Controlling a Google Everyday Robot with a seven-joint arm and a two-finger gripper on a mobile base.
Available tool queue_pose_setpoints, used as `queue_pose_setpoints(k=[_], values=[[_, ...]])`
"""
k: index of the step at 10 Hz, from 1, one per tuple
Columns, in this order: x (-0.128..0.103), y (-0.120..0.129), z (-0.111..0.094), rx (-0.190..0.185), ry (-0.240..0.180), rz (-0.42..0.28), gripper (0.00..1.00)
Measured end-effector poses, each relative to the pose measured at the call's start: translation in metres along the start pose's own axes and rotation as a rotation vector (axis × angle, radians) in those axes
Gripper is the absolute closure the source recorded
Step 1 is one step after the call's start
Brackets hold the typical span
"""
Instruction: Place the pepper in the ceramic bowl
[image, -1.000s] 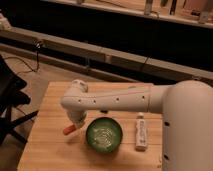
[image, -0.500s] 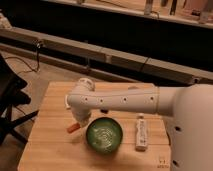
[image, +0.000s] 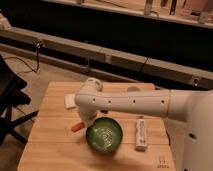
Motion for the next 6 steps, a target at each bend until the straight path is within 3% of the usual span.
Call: queue_pose_setpoints(k=[6], values=[[0.011,0.013,-0.005,0.021,-0.013,0.03,0.86]])
